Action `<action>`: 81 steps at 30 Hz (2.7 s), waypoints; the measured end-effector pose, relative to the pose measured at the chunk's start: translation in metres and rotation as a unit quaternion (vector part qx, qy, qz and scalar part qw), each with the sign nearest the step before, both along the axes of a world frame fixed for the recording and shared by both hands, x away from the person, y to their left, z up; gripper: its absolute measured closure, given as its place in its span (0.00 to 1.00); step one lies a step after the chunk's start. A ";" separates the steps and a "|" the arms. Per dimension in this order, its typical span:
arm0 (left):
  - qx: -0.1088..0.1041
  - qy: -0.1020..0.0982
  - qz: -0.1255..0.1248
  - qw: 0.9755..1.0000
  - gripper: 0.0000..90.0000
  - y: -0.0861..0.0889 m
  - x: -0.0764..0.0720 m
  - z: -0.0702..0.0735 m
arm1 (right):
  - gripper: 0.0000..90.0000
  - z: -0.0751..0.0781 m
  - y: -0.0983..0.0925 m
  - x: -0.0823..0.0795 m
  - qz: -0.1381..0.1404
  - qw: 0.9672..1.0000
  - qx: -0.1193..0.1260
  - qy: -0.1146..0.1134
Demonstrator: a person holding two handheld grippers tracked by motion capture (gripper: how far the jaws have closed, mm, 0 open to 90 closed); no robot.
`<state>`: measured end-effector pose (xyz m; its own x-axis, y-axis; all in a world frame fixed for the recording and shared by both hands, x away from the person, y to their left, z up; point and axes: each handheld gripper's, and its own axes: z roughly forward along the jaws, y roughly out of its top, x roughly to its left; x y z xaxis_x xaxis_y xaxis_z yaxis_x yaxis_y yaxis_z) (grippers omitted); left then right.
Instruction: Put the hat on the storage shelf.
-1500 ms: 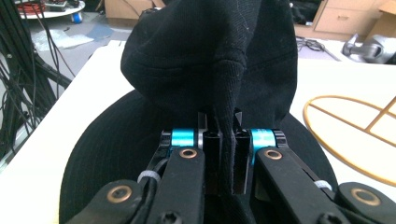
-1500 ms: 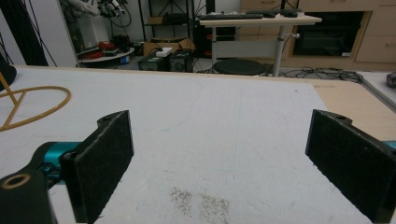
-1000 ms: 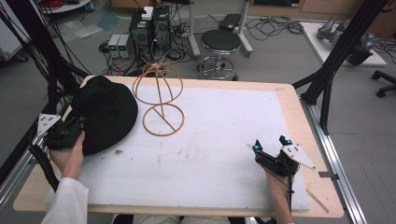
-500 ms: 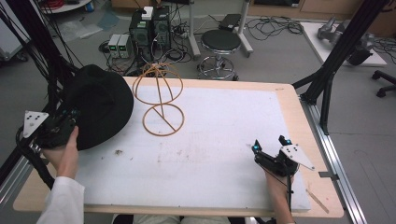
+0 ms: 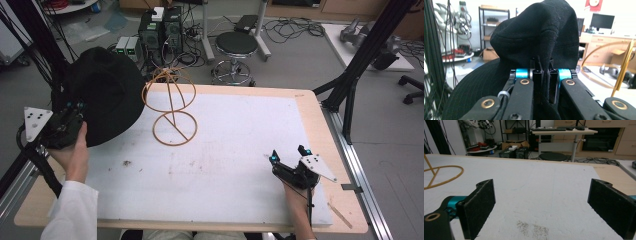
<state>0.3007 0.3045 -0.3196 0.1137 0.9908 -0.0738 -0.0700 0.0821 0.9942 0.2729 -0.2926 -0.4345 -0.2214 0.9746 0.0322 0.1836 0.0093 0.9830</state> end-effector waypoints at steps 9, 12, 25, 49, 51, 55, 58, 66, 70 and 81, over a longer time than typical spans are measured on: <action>0.010 -0.056 -0.010 0.998 0.97 -0.005 -0.005 0.030 | 0.08 0.000 -0.001 0.000 -0.003 1.000 0.006 0.001; 0.001 -0.077 -0.016 0.997 0.97 -0.005 -0.010 0.039 | 0.08 0.000 -0.001 0.000 -0.002 1.000 0.002 -0.001; -0.012 -0.130 -0.064 0.989 0.97 -0.022 -0.017 0.063 | 0.08 0.001 0.000 -0.001 -0.001 1.000 0.006 -0.004; -0.027 -0.126 -0.183 0.975 0.97 -0.089 0.009 0.073 | 0.08 0.001 0.002 -0.002 0.006 1.000 0.003 -0.005; -0.026 -0.122 -0.185 0.975 0.97 -0.093 0.013 0.073 | 0.08 0.001 0.002 -0.002 0.006 1.000 0.004 -0.005; -0.033 -0.114 -0.187 0.975 0.97 -0.098 0.021 0.073 | 0.08 0.001 0.002 -0.002 0.009 1.000 0.001 -0.008; -0.039 -0.107 -0.191 0.975 0.97 -0.100 0.027 0.071 | 0.08 0.001 0.002 -0.002 0.010 1.000 0.001 -0.008; -0.047 -0.067 -0.211 0.974 0.97 -0.107 0.046 0.061 | 0.08 0.001 0.002 -0.003 0.016 1.000 0.003 -0.006; -0.046 -0.045 -0.227 0.972 0.97 -0.112 0.052 0.054 | 0.08 0.001 0.002 -0.003 0.017 1.000 0.002 -0.006; -0.043 0.018 -0.238 0.970 0.97 -0.116 0.062 0.044 | 0.08 0.001 0.002 -0.003 0.019 1.000 0.004 -0.007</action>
